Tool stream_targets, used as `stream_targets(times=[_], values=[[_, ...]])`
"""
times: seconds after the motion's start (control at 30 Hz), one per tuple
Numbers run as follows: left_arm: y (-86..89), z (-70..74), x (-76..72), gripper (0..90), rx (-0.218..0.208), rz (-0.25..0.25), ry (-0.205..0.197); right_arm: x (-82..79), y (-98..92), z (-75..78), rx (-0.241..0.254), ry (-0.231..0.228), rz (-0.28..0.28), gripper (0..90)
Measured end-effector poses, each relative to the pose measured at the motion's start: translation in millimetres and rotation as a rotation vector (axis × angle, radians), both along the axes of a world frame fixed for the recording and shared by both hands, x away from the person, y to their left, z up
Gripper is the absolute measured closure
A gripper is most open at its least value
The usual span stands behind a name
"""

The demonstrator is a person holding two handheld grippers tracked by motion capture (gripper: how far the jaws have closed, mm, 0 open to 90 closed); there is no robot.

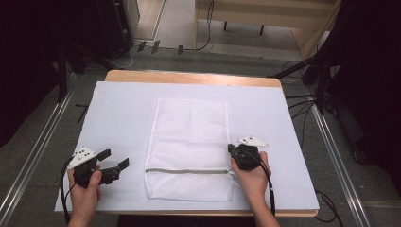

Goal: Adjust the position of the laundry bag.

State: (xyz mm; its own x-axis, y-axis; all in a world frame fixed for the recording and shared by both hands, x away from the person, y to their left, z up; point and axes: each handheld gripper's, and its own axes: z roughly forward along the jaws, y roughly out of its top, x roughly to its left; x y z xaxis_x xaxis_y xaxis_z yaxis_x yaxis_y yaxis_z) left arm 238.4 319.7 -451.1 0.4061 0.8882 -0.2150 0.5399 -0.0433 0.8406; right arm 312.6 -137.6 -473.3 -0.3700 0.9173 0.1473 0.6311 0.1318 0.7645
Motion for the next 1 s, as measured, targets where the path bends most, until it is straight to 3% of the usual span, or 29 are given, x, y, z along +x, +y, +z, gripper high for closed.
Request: stream_targets(times=[0.2, 0.37, 0.4, 0.43, 0.47, 0.53, 0.6, 0.67, 0.77, 0.8, 0.9, 1.0], values=[[-3.7, -0.4, 0.1, 14.2, 0.010, -0.010, 0.003, 5.9, -20.8, 7.5, 0.001, -0.004, -0.011, 90.0], [-5.5, -0.9, 0.0, 14.1, 0.016, -0.011, 0.004, 7.5, -24.8, 6.9, -0.017, 0.000, -0.004, 88.8], [-5.5, -0.9, -0.1, 14.2, 0.018, -0.014, 0.006, 7.6, -26.7, 5.4, -0.030, 0.003, -0.020, 76.5], [-5.6, -1.0, -0.2, 14.2, 0.017, -0.014, 0.006, 7.6, -26.7, 5.4, -0.030, 0.003, -0.020, 76.5], [-5.7, -1.1, -0.2, 14.2, 0.014, -0.018, 0.006, 6.8, -29.4, 5.5, -0.048, -0.001, -0.034, 56.1], [-6.5, -0.8, -0.5, 14.2, 0.011, -0.021, 0.007, 5.0, -31.8, 6.1, -0.062, -0.016, -0.031, 52.5], [-8.4, -1.0, -1.1, 14.2, 0.012, -0.027, 0.005, -5.7, -43.9, 7.4, -0.063, -0.053, -0.007, 46.5], [-10.7, -1.1, -2.0, 14.2, 0.014, -0.037, 0.006, -9.2, -46.9, 7.6, -0.057, -0.055, -0.004, 47.0], [-17.3, -0.2, -3.7, 14.1, 0.009, -0.050, 0.004, -27.7, -61.7, 8.9, -0.047, -0.066, -0.013, 49.7], [-19.4, 0.2, -3.8, 14.2, 0.010, -0.056, 0.001, -40.4, -71.1, 9.7, -0.002, -0.069, -0.016, 52.3], [-28.0, 0.3, -3.4, 14.2, 0.016, -0.076, 0.001, -52.4, -76.3, 9.7, 0.025, -0.067, -0.013, 53.3], [-39.6, -0.8, -3.9, 14.2, 0.020, -0.102, 0.013, -76.5, -82.6, 8.2, -0.006, -0.081, 0.014, 55.1]])
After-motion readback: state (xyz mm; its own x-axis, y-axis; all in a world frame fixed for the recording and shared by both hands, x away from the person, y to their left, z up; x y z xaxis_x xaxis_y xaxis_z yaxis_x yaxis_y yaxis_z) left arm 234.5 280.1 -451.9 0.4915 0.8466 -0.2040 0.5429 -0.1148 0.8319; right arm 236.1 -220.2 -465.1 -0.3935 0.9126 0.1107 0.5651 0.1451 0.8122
